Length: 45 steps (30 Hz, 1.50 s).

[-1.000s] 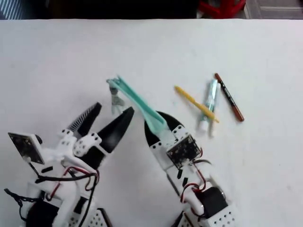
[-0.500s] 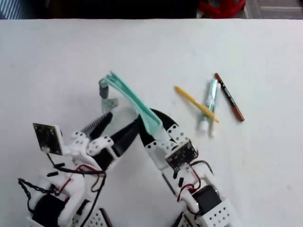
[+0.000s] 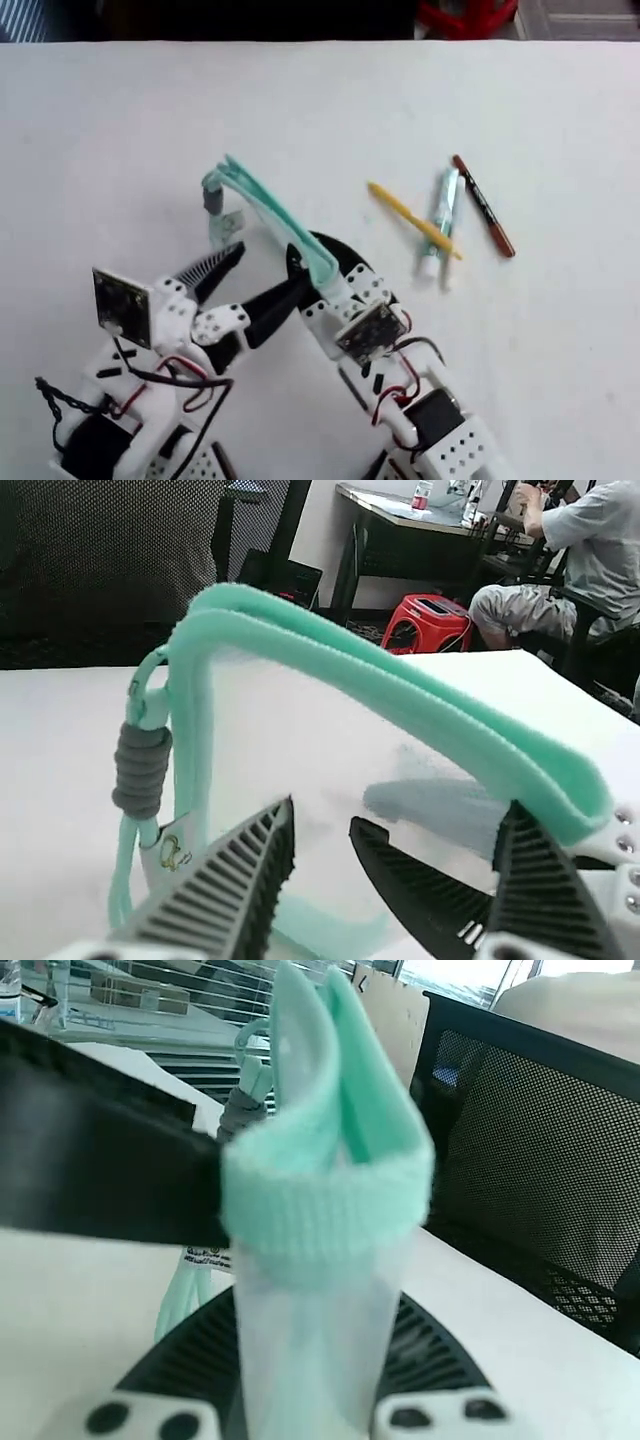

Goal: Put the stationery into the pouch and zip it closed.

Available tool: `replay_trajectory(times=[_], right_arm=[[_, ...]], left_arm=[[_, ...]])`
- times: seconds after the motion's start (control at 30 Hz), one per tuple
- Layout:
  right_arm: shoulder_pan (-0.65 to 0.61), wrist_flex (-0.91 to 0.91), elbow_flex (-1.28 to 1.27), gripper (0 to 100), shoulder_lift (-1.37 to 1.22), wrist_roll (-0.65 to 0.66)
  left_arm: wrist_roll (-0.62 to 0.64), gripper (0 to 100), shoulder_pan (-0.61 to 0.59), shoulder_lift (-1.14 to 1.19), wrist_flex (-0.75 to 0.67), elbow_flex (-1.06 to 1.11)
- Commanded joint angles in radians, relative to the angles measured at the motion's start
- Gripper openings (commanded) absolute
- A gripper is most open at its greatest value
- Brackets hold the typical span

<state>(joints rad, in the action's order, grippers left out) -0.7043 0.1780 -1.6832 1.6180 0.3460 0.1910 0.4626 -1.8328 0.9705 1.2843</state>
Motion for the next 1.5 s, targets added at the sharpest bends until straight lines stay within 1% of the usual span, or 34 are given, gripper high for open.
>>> replay_trajectory(times=[0.0,0.1,0.2,0.27,0.33,0.37,0.47,0.53,0.63,0.7,0.8,0.87,0.93,1.0,1.1,1.17,1.2,1.3,1.37,1.47], right_arm=[[-0.07,0.01,-0.002,1.8,-0.044,0.043],[-0.064,0.051,0.011,2.3,-0.036,0.043],[-0.039,0.082,0.021,6.0,-0.036,0.037],[0.015,0.084,0.025,5.2,-0.036,0.035],[0.074,0.093,0.051,1.0,-0.036,0.032],[0.101,0.093,0.063,2.2,-0.036,0.011],[0.136,0.12,0.084,1.8,-0.036,-0.074],[0.13,0.14,0.084,1.8,-0.036,-0.077],[0.139,0.148,0.084,1.8,-0.036,-0.078],[0.162,0.145,0.084,1.8,-0.036,-0.084],[0.203,0.14,0.086,1.9,-0.036,-0.086],[0.217,0.14,0.086,1.9,-0.035,-0.114],[0.231,0.14,0.086,1.9,-0.035,-0.193],[0.249,0.14,0.086,1.9,-0.035,-0.245],[0.257,0.139,0.086,1.9,-0.035,-0.249],[0.257,0.139,0.086,1.9,-0.035,-0.249],[0.255,0.139,0.081,1.9,-0.035,-0.249],[0.255,0.139,0.072,1.9,-0.036,-0.249],[0.259,0.131,0.063,1.9,-0.036,-0.249],[0.262,0.101,0.046,1.9,-0.036,-0.249]], left_arm=[[-0.083,32,0.081,0.01,0.021,0.041],[-0.094,32,0.074,0.01,0.02,0.048],[-0.101,31,0.065,0.01,0.021,0.044],[-0.101,28,0.016,0.01,0.008,0.041],[-0.101,27,-0.051,0.01,-0.04,0.046],[-0.095,26,-0.094,0.01,-0.068,0.048],[-0.094,19,-0.194,0.01,-0.176,0.083],[-0.094,13,-0.223,0.01,-0.275,0.132],[-0.1,1,-0.234,0.01,-0.451,0.226],[-0.1,4,-0.236,0.01,-0.563,0.298],[-0.103,2,-0.236,0.01,-0.715,0.391],[-0.14,2,-0.232,0.019,-0.766,0.41],[-0.192,2,-0.229,0.035,-0.769,0.41],[-0.226,2,-0.228,0.05,-0.776,0.41],[-0.262,2,-0.229,0.058,-0.824,0.404],[-0.273,3,-0.232,0.061,-0.827,0.353],[-0.272,3,-0.234,0.061,-0.792,0.311],[-0.27,3,-0.234,0.062,-0.603,0.135],[-0.27,3,-0.229,0.064,-0.506,0.032],[-0.27,3,-0.229,0.065,-0.493,-0.028]])
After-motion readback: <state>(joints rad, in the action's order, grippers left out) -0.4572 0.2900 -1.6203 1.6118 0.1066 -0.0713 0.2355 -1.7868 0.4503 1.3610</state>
